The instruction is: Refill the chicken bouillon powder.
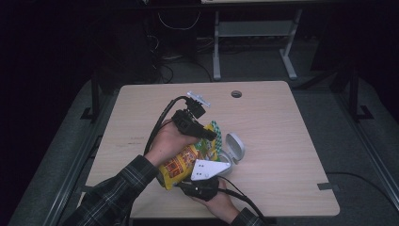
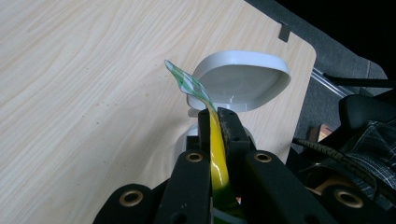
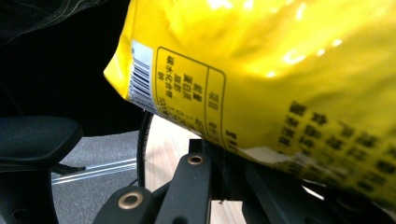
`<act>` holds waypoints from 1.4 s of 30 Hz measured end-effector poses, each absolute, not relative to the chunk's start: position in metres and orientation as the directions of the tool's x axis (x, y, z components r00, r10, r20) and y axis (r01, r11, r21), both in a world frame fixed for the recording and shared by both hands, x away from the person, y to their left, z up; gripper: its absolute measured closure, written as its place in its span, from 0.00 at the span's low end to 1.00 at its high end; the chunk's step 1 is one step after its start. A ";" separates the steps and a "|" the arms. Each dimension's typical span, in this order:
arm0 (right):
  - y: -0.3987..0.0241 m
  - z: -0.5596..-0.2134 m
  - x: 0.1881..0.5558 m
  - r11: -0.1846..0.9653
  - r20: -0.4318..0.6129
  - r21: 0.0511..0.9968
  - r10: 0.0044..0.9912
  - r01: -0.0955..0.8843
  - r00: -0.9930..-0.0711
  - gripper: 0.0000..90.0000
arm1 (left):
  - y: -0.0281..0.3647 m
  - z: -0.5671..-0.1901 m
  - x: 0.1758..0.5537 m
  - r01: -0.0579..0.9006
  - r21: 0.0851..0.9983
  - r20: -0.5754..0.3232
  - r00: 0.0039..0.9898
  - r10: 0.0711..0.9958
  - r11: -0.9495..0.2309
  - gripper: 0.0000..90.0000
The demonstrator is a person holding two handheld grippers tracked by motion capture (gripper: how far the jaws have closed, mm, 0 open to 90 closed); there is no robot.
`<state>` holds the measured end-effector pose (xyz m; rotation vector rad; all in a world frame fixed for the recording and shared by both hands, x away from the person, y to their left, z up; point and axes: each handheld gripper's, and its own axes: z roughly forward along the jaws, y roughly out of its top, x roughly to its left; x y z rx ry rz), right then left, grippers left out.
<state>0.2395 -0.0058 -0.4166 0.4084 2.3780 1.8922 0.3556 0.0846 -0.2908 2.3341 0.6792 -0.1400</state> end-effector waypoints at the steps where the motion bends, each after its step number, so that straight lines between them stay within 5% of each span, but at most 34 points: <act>1: -0.006 -0.417 0.240 0.204 0.106 0.966 0.253 0.160 -0.962 1.00 | 0.085 -0.291 0.356 0.508 0.594 -0.278 0.857 0.434 -0.624 1.00; 42: -0.006 -0.417 0.240 0.196 0.113 0.967 0.252 0.164 -0.961 1.00 | 0.082 -0.291 0.356 0.506 0.584 -0.273 0.859 0.434 -0.635 1.00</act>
